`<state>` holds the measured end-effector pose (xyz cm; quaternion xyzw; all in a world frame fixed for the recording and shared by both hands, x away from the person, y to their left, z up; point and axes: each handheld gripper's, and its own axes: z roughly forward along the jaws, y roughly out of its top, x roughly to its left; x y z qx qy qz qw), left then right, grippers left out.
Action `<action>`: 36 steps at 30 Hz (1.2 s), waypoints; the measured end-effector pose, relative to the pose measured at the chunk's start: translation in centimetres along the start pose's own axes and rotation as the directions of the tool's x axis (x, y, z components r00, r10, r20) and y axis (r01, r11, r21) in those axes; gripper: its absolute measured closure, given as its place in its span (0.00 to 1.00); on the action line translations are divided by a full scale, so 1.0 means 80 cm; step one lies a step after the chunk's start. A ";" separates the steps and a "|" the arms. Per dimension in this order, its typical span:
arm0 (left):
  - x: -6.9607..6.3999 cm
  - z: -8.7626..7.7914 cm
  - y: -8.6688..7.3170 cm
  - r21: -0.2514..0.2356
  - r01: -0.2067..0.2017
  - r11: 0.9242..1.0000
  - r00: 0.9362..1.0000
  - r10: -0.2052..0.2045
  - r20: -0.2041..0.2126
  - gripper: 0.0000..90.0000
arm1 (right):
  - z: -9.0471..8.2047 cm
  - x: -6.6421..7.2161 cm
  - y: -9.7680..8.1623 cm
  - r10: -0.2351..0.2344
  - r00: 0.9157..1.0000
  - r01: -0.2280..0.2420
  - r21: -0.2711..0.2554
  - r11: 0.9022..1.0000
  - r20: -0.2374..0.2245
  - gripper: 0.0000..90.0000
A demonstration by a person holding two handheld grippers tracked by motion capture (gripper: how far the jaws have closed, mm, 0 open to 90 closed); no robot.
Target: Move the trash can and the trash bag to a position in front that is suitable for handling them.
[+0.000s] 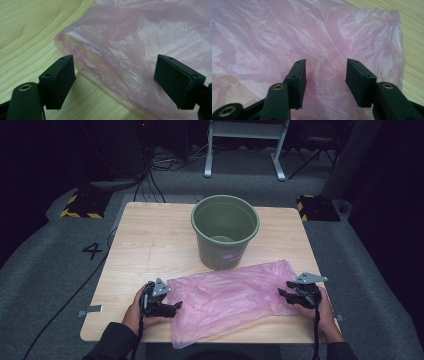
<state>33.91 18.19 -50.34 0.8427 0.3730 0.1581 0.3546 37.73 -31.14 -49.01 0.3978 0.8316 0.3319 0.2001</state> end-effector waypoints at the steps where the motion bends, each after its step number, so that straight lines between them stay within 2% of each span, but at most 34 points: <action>1: 0.000 0.000 0.000 0.000 0.000 1.000 1.000 0.000 0.000 0.19 | 0.000 0.000 0.000 0.000 1.000 0.000 0.000 1.000 0.000 0.61; 4: -0.001 0.001 0.002 0.003 -0.011 1.000 1.000 0.011 -0.002 0.19 | 0.006 -0.004 0.002 0.002 1.000 -0.002 0.006 1.000 0.006 0.71; 7: -0.003 0.001 0.003 0.002 -0.022 1.000 1.000 0.022 -0.012 0.19 | 0.009 -0.006 0.005 -0.001 1.000 0.001 0.011 1.000 0.005 0.76; 9: -0.004 0.000 0.004 0.009 -0.030 1.000 0.999 0.030 -0.019 0.19 | 0.012 -0.009 0.008 -0.016 1.000 0.016 0.011 1.000 0.005 0.80; 10: -0.004 -0.001 0.004 0.007 -0.029 1.000 0.999 0.029 -0.020 0.21 | 0.016 -0.012 0.010 -0.024 0.999 0.024 0.005 1.000 0.021 0.82; 12: 0.000 -0.007 0.005 -0.013 -0.026 1.000 1.000 0.026 0.000 0.22 | 0.019 -0.018 0.013 -0.008 1.000 0.008 0.004 1.000 0.020 0.83; 13: 0.000 -0.007 0.005 -0.013 -0.026 1.000 1.000 0.026 0.000 0.21 | 0.021 -0.022 0.015 -0.003 1.000 0.003 0.006 1.000 0.026 0.82; 14: 0.001 -0.011 0.006 -0.033 -0.028 0.999 1.000 0.028 0.004 0.21 | 0.021 -0.022 0.015 -0.003 1.000 0.003 0.006 1.000 0.026 0.82; 15: 0.003 -0.014 0.007 -0.050 -0.020 0.999 1.000 0.020 0.002 0.21 | 0.026 -0.033 0.019 0.024 0.998 -0.024 0.010 1.000 0.055 0.82; 18: 0.003 -0.014 0.008 -0.050 -0.014 0.999 1.000 0.014 -0.003 0.22 | 0.030 -0.041 0.022 0.031 0.997 -0.032 0.013 0.999 0.069 0.81; 20: 0.002 -0.010 0.009 -0.034 -0.028 0.999 1.000 0.028 0.001 0.23 | 0.036 -0.053 0.029 0.027 0.992 -0.030 0.026 0.999 0.120 0.79; 22: 0.000 -0.008 0.009 -0.029 -0.034 0.999 0.999 0.035 0.013 0.23 | 0.036 -0.055 0.029 0.017 0.990 -0.021 0.026 0.999 0.137 0.78; 24: -0.003 -0.005 0.009 -0.019 -0.043 0.999 0.999 0.044 0.011 0.23 | 0.034 -0.058 0.029 0.032 0.991 -0.036 0.028 0.999 0.127 0.70; 26: -0.005 -0.003 0.009 -0.017 -0.052 0.999 0.999 0.052 0.013 0.23 | 0.026 -0.059 0.028 0.051 0.987 -0.053 0.011 0.999 0.149 0.59; 28: -0.008 -0.001 0.009 -0.009 -0.053 0.999 0.998 0.053 0.022 0.23 | 0.015 -0.059 0.026 0.077 0.989 -0.075 -0.025 0.997 0.126 0.49; 29: -0.009 0.000 0.009 -0.010 -0.057 0.998 0.998 0.057 0.021 0.23 | -0.002 -0.052 0.024 0.082 0.992 -0.076 -0.065 0.995 0.096 0.43; 31: -0.010 0.001 0.009 -0.007 -0.058 0.998 0.998 0.058 0.027 0.23 | -0.007 -0.049 0.023 0.080 0.993 -0.073 -0.076 0.994 0.087 0.40; 32: -0.011 0.002 0.009 -0.004 -0.060 0.998 0.998 0.060 0.023 0.23 | -0.024 -0.038 0.023 0.064 0.998 -0.061 -0.117 0.991 0.023 0.37; 34: -0.012 0.005 0.009 0.004 -0.060 0.998 0.998 0.060 0.026 0.22 | -0.038 -0.021 0.024 0.050 0.999 -0.052 -0.161 0.986 -0.015 0.34; 35: -0.012 0.005 0.009 0.004 -0.060 0.998 0.998 0.060 0.026 0.22 | -0.038 -0.021 0.024 0.050 0.999 -0.052 -0.161 0.986 -0.015 0.34; 36: -0.013 0.005 0.010 0.008 -0.064 0.998 0.998 0.063 0.022 0.22 | -0.042 -0.009 0.023 0.035 0.997 -0.048 -0.179 0.983 -0.075 0.33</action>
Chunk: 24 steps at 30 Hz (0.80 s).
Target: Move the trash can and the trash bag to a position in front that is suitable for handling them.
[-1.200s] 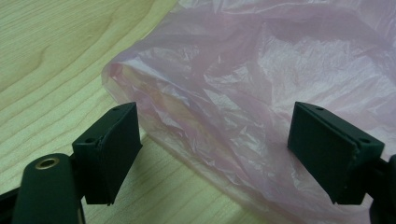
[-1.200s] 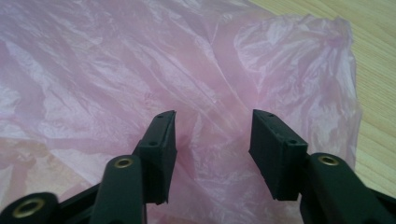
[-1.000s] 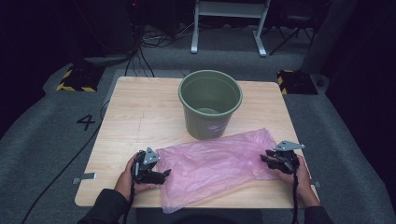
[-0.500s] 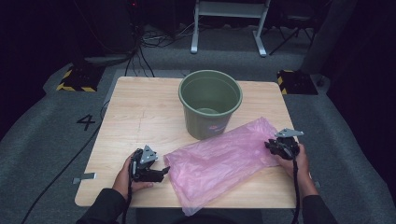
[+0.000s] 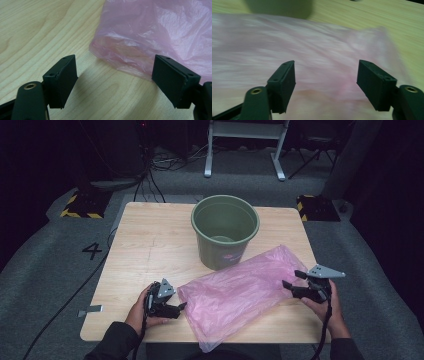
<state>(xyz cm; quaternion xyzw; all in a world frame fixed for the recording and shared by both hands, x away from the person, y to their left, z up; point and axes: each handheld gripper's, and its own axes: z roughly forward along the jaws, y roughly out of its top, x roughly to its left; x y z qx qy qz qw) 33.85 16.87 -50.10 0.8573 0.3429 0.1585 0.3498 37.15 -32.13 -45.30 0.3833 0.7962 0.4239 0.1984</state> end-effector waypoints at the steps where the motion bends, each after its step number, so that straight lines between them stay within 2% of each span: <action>1: -0.001 0.001 0.000 -0.002 0.004 1.000 1.000 -0.004 0.004 0.22 | 0.000 0.009 -0.001 -0.007 0.999 0.007 0.000 1.000 -0.035 0.31; 4: 0.001 0.002 0.001 0.003 0.006 1.000 1.000 -0.006 0.006 0.21 | 0.015 0.058 -0.010 -0.063 0.989 0.068 0.036 0.997 -0.137 0.29; 6: 0.000 0.004 0.003 -0.004 0.003 1.000 1.000 -0.003 0.012 0.21 | 0.024 0.073 -0.014 -0.081 0.983 0.091 0.053 0.994 -0.165 0.28; 7: 0.000 0.004 0.003 -0.004 0.003 1.000 1.000 -0.003 0.012 0.21 | 0.024 0.073 -0.014 -0.081 0.983 0.091 0.053 0.994 -0.165 0.28; 8: 0.000 0.006 0.004 -0.005 0.003 1.000 1.000 -0.003 0.016 0.21 | 0.029 0.080 -0.015 -0.099 0.981 0.112 0.066 0.992 -0.168 0.28; 9: 0.001 0.008 0.005 -0.009 -0.010 1.000 1.000 0.010 0.015 0.20 | 0.042 0.088 -0.020 -0.103 0.978 0.120 0.087 0.989 -0.182 0.28; 15: 0.003 0.018 0.013 -0.004 0.009 1.000 1.000 -0.009 0.027 0.17 | 0.065 0.095 -0.019 -0.129 0.973 0.153 0.114 0.982 -0.192 0.29; 16: 0.005 0.021 0.016 -0.006 0.032 0.999 0.999 -0.032 0.020 0.17 | 0.074 0.096 -0.017 -0.145 0.972 0.169 0.128 0.977 -0.184 0.30; 18: 0.007 0.022 0.018 -0.003 0.037 0.999 0.999 -0.037 0.008 0.17 | 0.077 0.096 -0.017 -0.153 0.972 0.177 0.130 0.976 -0.179 0.30; 20: 0.010 0.027 0.022 -0.007 0.051 0.999 0.999 -0.051 0.001 0.17 | 0.087 0.093 -0.014 -0.150 0.973 0.174 0.136 0.975 -0.174 0.30; 24: 0.015 0.034 0.029 -0.004 0.056 0.998 0.998 -0.056 -0.009 0.17 | 0.092 0.088 -0.010 -0.147 0.976 0.170 0.138 0.976 -0.163 0.28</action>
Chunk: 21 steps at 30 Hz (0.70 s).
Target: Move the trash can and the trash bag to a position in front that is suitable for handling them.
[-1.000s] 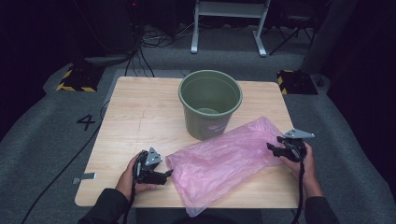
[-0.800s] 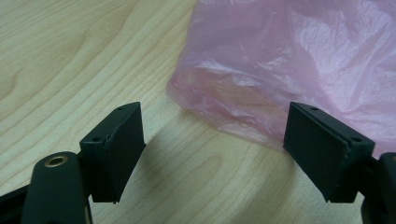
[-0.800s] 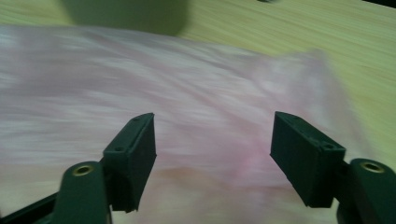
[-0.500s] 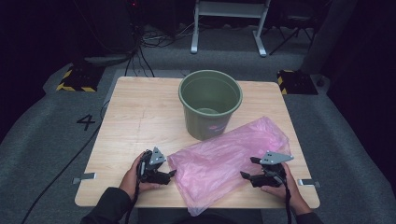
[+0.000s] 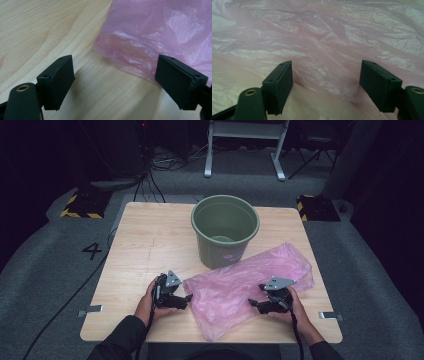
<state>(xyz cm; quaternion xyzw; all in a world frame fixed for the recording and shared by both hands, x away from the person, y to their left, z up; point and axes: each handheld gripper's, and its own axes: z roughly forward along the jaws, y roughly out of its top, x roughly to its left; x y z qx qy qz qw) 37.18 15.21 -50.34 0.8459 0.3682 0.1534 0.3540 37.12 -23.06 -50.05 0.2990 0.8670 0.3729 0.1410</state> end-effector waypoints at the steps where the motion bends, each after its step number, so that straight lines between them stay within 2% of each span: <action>1: 0.002 0.003 0.003 -0.001 -0.002 1.000 1.000 0.002 -0.001 0.17 | 0.001 -0.002 0.001 0.000 1.000 0.000 0.001 1.000 -0.001 0.27; 5: 0.010 0.012 0.012 0.000 0.008 1.000 1.000 -0.008 -0.016 0.17 | 0.009 -0.013 0.008 0.016 1.000 -0.017 0.006 1.000 0.027 0.24; 6: 0.013 0.015 0.015 -0.004 0.020 1.000 1.000 -0.021 -0.021 0.17 | 0.013 -0.018 0.012 0.020 0.999 -0.020 0.007 1.000 0.034 0.25; 9: 0.017 0.017 0.017 -0.003 0.022 1.000 0.999 -0.022 -0.031 0.17 | 0.015 -0.021 0.015 0.018 0.999 -0.018 0.007 1.000 0.036 0.27; 10: 0.018 0.017 0.017 -0.001 0.025 1.000 0.999 -0.025 -0.034 0.17 | 0.011 -0.022 0.015 0.023 0.999 -0.023 -0.003 1.000 0.022 0.27; 11: 0.019 0.017 0.017 -0.003 0.029 1.000 0.999 -0.029 -0.031 0.17 | -0.002 -0.019 0.014 0.012 0.998 -0.014 -0.032 0.999 -0.064 0.22; 12: 0.018 0.017 0.017 -0.001 0.028 1.000 0.999 -0.028 -0.034 0.17 | -0.011 -0.016 0.011 -0.006 0.996 0.003 -0.039 0.999 -0.093 0.21; 14: 0.018 0.017 0.017 -0.001 0.033 0.999 0.999 -0.033 -0.035 0.17 | -0.017 -0.013 0.008 -0.022 0.995 0.018 -0.043 0.999 -0.096 0.20; 15: 0.017 0.017 0.017 -0.003 0.036 0.999 0.999 -0.036 -0.036 0.17 | -0.027 -0.010 0.002 -0.045 0.996 0.041 -0.051 0.998 -0.080 0.20; 16: 0.017 0.017 0.017 -0.004 0.037 0.999 0.999 -0.037 -0.040 0.17 | -0.034 -0.008 -0.004 -0.046 0.996 0.042 -0.056 0.998 -0.073 0.20; 19: 0.017 0.017 0.017 -0.003 0.038 0.999 0.999 -0.038 -0.039 0.17 | -0.052 -0.002 -0.021 -0.017 0.999 0.015 -0.067 0.998 -0.039 0.19; 21: 0.017 0.017 0.017 0.000 0.038 0.999 0.999 -0.038 -0.037 0.17 | -0.055 0.000 -0.026 -0.002 0.999 -0.002 -0.082 0.997 -0.048 0.20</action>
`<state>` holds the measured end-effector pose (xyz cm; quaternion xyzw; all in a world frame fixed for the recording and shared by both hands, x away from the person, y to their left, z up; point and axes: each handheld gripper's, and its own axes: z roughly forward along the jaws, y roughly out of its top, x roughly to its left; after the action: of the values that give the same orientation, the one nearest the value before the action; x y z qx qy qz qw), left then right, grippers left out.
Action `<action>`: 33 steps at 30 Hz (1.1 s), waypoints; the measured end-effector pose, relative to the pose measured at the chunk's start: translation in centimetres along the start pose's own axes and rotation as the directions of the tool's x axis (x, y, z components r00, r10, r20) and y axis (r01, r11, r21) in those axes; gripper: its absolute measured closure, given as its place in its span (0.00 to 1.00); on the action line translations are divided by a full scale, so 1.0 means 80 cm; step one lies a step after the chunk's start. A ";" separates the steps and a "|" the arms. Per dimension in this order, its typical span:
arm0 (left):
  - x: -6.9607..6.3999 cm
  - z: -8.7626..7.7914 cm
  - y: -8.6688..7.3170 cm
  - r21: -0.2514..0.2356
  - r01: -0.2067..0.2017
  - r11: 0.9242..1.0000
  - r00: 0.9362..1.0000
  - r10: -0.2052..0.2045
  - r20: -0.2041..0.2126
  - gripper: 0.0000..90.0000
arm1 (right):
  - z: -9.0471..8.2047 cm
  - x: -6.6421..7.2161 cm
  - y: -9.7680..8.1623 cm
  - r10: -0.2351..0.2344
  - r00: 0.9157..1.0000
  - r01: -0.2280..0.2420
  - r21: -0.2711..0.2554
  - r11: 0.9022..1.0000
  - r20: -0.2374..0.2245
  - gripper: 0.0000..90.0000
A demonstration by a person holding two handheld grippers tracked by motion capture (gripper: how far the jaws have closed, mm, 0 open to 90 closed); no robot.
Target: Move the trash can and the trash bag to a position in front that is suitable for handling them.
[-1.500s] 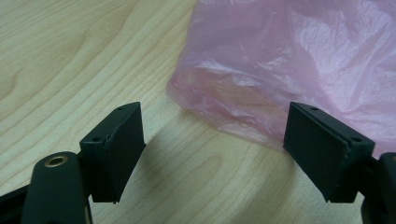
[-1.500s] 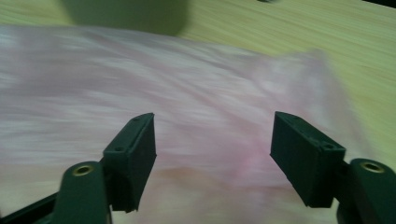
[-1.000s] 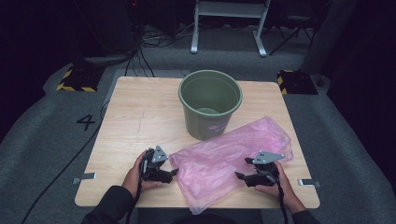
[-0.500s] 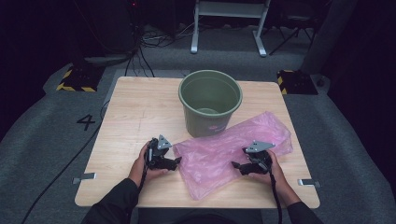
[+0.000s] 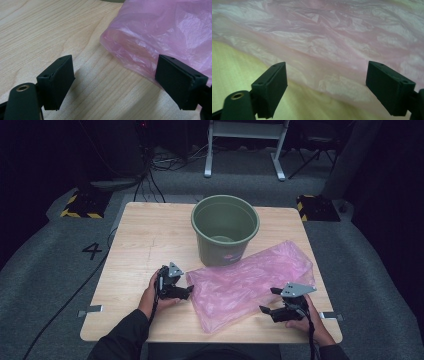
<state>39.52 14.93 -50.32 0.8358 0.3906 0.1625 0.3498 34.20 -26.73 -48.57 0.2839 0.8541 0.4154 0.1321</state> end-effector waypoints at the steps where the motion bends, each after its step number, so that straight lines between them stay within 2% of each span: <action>1: 0.000 0.000 0.000 0.000 -0.002 1.000 1.000 0.002 0.002 0.17 | -0.005 0.006 -0.008 -0.001 1.000 0.001 -0.012 1.000 0.004 0.19; 3: 0.000 0.001 0.001 0.000 -0.001 1.000 1.000 0.001 0.005 0.17 | -0.006 0.009 -0.011 -0.020 0.999 0.021 -0.014 1.000 0.041 0.18; 6: 0.001 0.002 0.001 -0.001 -0.013 1.000 1.000 0.013 0.008 0.17 | -0.002 0.009 -0.013 -0.008 0.999 0.008 -0.009 1.000 0.038 0.18; 7: 0.001 0.002 0.002 -0.007 -0.031 0.999 1.000 0.031 0.003 0.17 | 0.005 0.008 -0.013 -0.012 0.998 0.011 0.014 1.000 0.055 0.19; 10: 0.001 0.001 0.002 -0.012 -0.053 0.999 0.999 0.053 -0.012 0.17 | 0.012 0.009 -0.013 -0.013 0.998 0.012 0.031 0.999 0.058 0.19; 12: 0.003 0.002 0.003 -0.014 -0.048 0.999 0.999 0.048 -0.018 0.17 | 0.014 0.009 -0.009 -0.016 0.997 0.016 0.014 1.000 0.070 0.19; 13: 0.006 0.004 0.004 -0.010 -0.032 0.999 0.999 0.031 -0.008 0.17 | 0.020 0.008 -0.006 -0.022 0.996 0.020 0.029 0.999 0.083 0.18; 14: 0.006 0.004 0.004 -0.010 -0.032 0.999 0.999 0.031 -0.008 0.17 | 0.020 0.008 -0.006 -0.022 0.996 0.020 0.029 0.999 0.083 0.18; 15: 0.012 0.006 0.006 -0.004 -0.012 1.000 1.000 0.012 0.002 0.17 | 0.027 0.006 -0.001 -0.042 0.995 0.039 0.035 0.999 0.088 0.19; 17: 0.014 0.007 0.007 -0.002 -0.008 1.000 1.000 0.008 0.002 0.17 | 0.036 0.004 0.005 -0.057 0.994 0.052 0.056 0.997 0.097 0.18; 20: 0.020 0.010 0.010 -0.003 -0.004 1.000 1.000 0.004 -0.002 0.17 | 0.043 0.001 0.010 -0.054 0.994 0.048 0.069 0.996 0.097 0.18; 22: 0.023 0.012 0.013 -0.003 -0.011 1.000 1.000 0.011 -0.013 0.17 | 0.050 -0.005 0.015 -0.052 0.996 0.045 0.079 0.996 0.079 0.17; 26: 0.032 0.018 0.017 -0.001 0.010 1.000 1.000 -0.010 -0.005 0.17 | 0.057 -0.011 0.020 -0.051 0.995 0.044 0.079 0.996 0.090 0.17; 32: 0.044 0.024 0.024 -0.001 0.017 1.000 1.000 -0.017 -0.014 0.17 | 0.071 -0.024 0.032 -0.066 0.990 0.056 0.077 0.995 0.125 0.17; 33: 0.047 0.026 0.025 0.000 0.019 1.000 1.000 -0.019 -0.013 0.17 | 0.073 -0.025 0.037 -0.092 0.982 0.082 0.070 0.994 0.166 0.19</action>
<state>44.12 15.94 -50.31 0.8311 0.4009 0.1646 0.3486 39.61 -22.71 -49.92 0.2845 0.8639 0.3567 0.2132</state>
